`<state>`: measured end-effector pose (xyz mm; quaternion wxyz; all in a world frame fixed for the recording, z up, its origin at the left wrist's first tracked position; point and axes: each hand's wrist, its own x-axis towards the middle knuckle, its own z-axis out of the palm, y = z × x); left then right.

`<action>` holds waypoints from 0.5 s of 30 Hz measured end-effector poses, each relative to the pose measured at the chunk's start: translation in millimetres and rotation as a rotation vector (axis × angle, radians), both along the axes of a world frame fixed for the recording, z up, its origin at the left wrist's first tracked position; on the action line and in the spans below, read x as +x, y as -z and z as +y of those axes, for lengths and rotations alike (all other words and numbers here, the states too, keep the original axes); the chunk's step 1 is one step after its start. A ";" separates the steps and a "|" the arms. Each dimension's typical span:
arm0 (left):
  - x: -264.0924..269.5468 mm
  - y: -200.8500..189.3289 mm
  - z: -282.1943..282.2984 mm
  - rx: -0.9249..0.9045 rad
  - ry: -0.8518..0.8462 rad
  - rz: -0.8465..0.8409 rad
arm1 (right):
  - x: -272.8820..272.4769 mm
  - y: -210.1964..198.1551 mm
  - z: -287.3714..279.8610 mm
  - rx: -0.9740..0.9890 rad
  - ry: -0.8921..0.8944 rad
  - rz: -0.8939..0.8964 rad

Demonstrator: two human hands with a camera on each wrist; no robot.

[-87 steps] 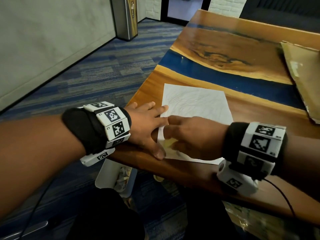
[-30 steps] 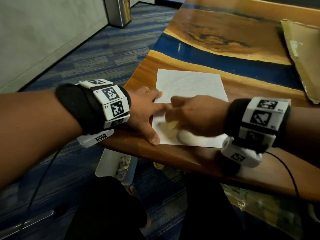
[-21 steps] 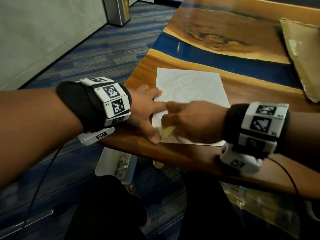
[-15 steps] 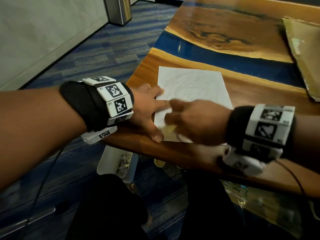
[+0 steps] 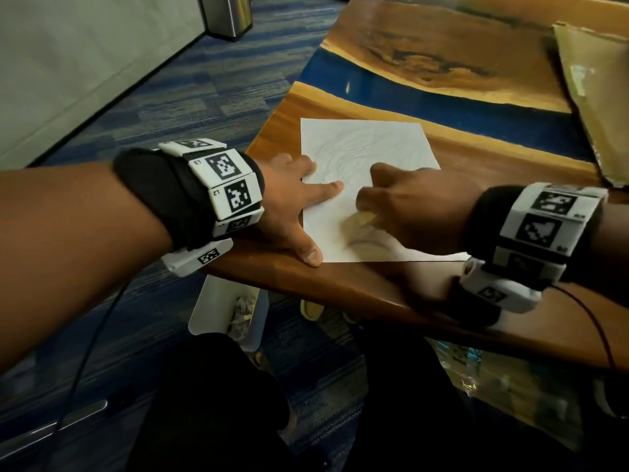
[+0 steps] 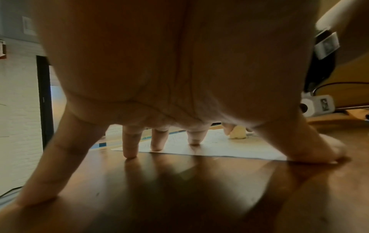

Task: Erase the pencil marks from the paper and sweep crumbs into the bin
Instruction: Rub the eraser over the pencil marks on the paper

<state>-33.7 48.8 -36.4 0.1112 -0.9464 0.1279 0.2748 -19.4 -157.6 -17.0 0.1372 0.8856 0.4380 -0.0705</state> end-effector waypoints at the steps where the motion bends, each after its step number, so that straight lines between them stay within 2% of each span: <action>1: 0.0 -0.3 0.1 0.003 0.001 0.000 | -3.1 0.0 -0.8 0.008 -0.007 -0.008; 4: 0.7 -0.9 0.4 0.000 0.009 -0.004 | -31.3 7.0 7.2 -0.021 -0.152 0.094; 5: 0.5 -1.1 0.0 0.001 0.008 -0.001 | -30.8 7.7 7.3 -0.031 -0.158 0.109; 9: -0.1 -3.7 -1.8 0.013 -0.011 0.021 | 5.8 0.8 -2.5 0.010 0.033 0.009; 10: 0.4 -3.3 -2.1 0.018 -0.007 0.019 | 3.9 0.7 -3.2 0.018 0.025 0.018; 13: 0.0 -3.1 -1.7 0.022 0.016 0.016 | -18.4 6.8 3.8 -0.010 -0.143 0.120; 15: -1.2 -4.1 -1.9 0.023 0.008 0.024 | -11.0 6.1 3.2 -0.011 -0.101 0.106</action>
